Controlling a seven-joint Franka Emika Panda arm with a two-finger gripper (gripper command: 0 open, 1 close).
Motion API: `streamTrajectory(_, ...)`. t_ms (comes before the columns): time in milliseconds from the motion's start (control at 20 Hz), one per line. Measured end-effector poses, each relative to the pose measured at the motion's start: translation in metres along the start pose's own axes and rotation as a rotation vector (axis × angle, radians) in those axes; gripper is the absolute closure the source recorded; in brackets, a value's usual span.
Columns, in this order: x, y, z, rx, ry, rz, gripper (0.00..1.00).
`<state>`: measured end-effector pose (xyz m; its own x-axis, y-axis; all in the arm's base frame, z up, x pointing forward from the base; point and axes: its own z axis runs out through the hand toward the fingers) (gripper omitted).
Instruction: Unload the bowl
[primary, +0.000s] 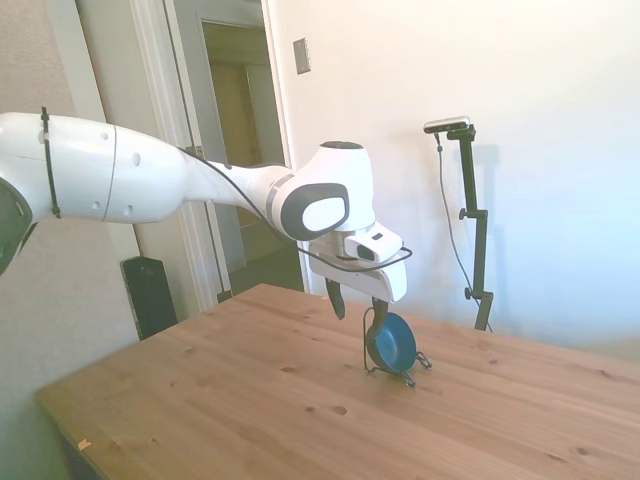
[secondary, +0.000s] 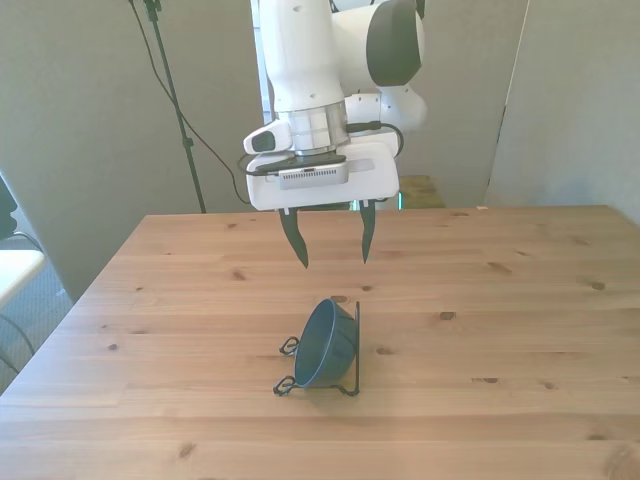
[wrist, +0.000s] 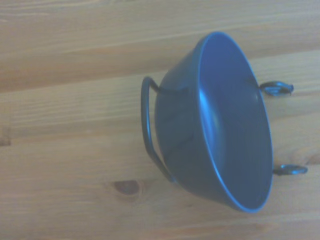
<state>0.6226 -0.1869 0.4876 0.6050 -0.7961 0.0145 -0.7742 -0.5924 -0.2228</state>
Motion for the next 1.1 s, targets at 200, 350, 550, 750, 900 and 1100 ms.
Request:
streamTrajectory(200, 0.020, -0.008, 0.011, 0.025, -0.013, -0.035, 0.00)
streamTrajectory(350, 0.030, -0.015, 0.023, 0.029, -0.015, -0.093, 0.00)
streamTrajectory(550, 0.033, -0.023, 0.036, 0.035, -0.049, -0.185, 0.00)
streamTrajectory(750, 0.035, -0.025, 0.044, 0.051, -0.091, -0.247, 0.00)
streamTrajectory(900, 0.038, -0.024, 0.053, 0.053, -0.100, -0.269, 0.00)
streamTrajectory(1100, 0.037, -0.025, 0.065, 0.053, -0.120, -0.312, 1.00)
